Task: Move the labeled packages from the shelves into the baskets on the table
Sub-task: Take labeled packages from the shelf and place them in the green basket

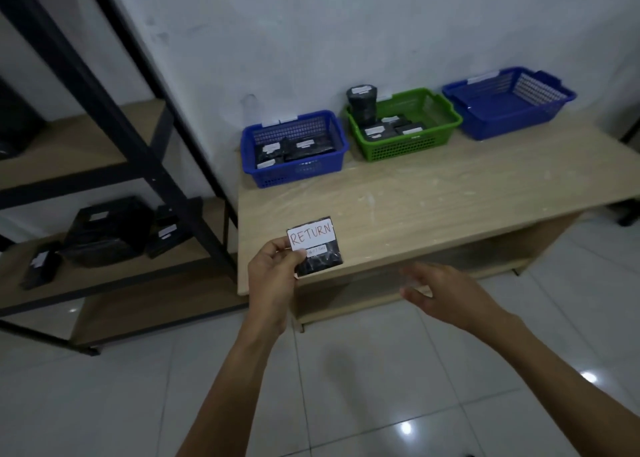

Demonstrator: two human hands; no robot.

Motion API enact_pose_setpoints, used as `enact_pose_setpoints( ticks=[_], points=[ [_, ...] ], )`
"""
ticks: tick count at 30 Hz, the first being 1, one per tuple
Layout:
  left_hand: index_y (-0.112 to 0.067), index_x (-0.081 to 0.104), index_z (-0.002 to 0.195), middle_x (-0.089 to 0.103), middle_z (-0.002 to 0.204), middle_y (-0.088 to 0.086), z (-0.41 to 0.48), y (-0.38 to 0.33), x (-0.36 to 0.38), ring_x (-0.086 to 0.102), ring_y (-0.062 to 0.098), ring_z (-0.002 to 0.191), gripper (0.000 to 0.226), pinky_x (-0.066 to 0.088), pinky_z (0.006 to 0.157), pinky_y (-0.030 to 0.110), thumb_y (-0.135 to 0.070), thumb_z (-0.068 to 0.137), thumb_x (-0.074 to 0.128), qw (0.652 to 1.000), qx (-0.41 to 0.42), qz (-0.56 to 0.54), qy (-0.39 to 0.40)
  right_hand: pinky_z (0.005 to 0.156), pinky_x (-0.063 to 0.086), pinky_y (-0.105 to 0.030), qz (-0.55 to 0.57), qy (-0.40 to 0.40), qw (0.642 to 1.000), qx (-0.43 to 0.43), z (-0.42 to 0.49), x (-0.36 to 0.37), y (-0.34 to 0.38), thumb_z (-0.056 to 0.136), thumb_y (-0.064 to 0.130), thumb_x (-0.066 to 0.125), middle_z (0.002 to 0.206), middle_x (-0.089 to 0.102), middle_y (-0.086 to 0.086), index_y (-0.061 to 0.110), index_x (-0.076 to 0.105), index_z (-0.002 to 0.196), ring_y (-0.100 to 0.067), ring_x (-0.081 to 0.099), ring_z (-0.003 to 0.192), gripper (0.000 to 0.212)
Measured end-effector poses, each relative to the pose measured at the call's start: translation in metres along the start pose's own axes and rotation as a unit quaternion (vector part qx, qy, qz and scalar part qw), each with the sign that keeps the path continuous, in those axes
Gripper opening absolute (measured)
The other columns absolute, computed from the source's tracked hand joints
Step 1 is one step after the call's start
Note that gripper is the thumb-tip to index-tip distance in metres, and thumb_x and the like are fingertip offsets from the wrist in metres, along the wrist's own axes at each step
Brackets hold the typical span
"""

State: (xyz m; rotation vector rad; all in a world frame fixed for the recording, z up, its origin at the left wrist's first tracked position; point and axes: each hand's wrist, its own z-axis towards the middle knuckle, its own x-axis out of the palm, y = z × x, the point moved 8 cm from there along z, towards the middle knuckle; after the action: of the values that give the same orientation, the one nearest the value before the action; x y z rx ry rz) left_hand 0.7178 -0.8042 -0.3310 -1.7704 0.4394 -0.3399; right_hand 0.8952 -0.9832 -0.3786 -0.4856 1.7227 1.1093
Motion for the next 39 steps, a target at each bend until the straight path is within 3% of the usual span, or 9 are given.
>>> enact_pose_setpoints(
  ticks=[7, 14, 26, 35, 39],
  points=[
    [-0.006, 0.063, 0.109, 0.072, 0.1, 0.008, 0.005, 0.019, 0.137, 0.065, 0.014, 0.077, 0.022, 0.045, 0.044, 0.016, -0.002, 0.088, 0.059, 0.999, -0.016, 0.038, -0.016, 0.089, 0.048, -0.034, 0.029, -0.003, 0.999, -0.02, 0.016, -0.055, -0.113, 0.089, 0.044, 0.057, 0.124, 0.058, 0.001, 0.022, 0.053, 0.127, -0.018, 0.056, 0.112, 0.044],
    [-0.006, 0.063, 0.106, 0.072, 0.092, 0.008, 0.036, 0.023, 0.242, 0.06, 0.011, 0.064, 0.021, 0.043, 0.05, 0.023, 0.0, 0.087, 0.058, 0.998, -0.025, 0.057, -0.01, 0.085, 0.048, -0.034, 0.026, 0.008, 0.999, -0.027, 0.072, -0.095, -0.196, 0.089, 0.041, 0.059, 0.124, 0.056, 0.001, 0.022, 0.052, 0.127, -0.018, 0.058, 0.105, 0.044],
    [-0.012, 0.066, 0.092, 0.071, 0.086, 0.008, 0.202, 0.011, 0.36, 0.056, 0.017, 0.065, 0.017, 0.041, 0.049, 0.027, 0.002, 0.085, 0.057, 0.997, -0.039, 0.06, 0.018, 0.091, 0.045, -0.033, -0.018, 0.022, 0.999, -0.015, 0.226, -0.131, -0.284, 0.089, 0.042, 0.056, 0.133, 0.049, -0.001, 0.024, 0.038, 0.138, -0.02, 0.049, 0.119, 0.055],
    [-0.014, 0.062, 0.088, 0.067, 0.085, 0.005, 0.309, 0.004, 0.432, 0.053, 0.012, 0.064, 0.014, 0.04, 0.049, 0.025, -0.001, 0.086, 0.06, 0.995, -0.064, 0.08, -0.004, 0.088, 0.045, -0.036, -0.012, -0.013, 1.0, -0.025, 0.334, -0.159, -0.337, 0.085, 0.037, 0.062, 0.128, 0.052, -0.003, 0.02, 0.046, 0.134, -0.023, 0.051, 0.116, 0.054],
    [-0.009, 0.061, 0.093, 0.062, 0.079, 0.005, 0.356, 0.0, 0.467, 0.052, 0.013, 0.066, 0.009, 0.04, 0.048, 0.023, -0.003, 0.087, 0.06, 0.993, -0.075, 0.087, -0.015, 0.085, 0.049, -0.041, -0.022, -0.015, 0.998, -0.058, 0.384, -0.163, -0.364, 0.08, 0.03, 0.069, 0.125, 0.055, -0.012, 0.011, 0.054, 0.126, -0.032, 0.055, 0.111, 0.052]
  ],
)
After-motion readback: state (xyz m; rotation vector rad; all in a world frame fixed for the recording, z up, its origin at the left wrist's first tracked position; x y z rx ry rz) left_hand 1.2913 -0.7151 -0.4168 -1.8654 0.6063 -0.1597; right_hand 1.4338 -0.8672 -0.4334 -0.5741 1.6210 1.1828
